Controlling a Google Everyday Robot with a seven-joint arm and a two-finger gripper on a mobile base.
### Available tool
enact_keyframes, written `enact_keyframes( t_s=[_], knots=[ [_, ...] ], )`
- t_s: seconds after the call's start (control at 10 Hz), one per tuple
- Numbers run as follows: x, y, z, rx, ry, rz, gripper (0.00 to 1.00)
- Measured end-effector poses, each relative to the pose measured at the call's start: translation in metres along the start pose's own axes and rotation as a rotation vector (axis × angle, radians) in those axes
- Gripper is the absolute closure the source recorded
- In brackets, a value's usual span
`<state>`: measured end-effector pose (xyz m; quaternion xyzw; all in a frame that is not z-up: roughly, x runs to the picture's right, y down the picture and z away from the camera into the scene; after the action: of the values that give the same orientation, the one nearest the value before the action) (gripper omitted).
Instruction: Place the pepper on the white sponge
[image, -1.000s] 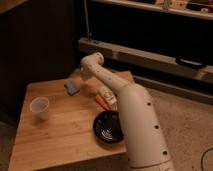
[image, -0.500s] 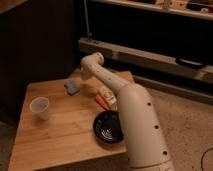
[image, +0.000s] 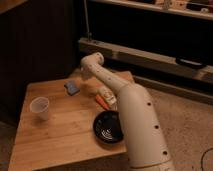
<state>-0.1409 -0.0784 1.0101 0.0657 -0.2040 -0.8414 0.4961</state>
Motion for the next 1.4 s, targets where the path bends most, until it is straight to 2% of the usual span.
enact_keyframes(
  t_s=[1.0,1.1,1.3,1.4],
  knots=[
    [0.000,0.000,0.000,0.002,0.000,0.002,0.96],
    [0.000,0.001,-0.005,0.007,0.012,-0.001,0.96],
    [0.000,0.006,-0.028,-0.002,0.034,-0.021,0.96],
    [0.002,0.006,-0.055,-0.006,0.044,-0.032,0.96]
  ],
)
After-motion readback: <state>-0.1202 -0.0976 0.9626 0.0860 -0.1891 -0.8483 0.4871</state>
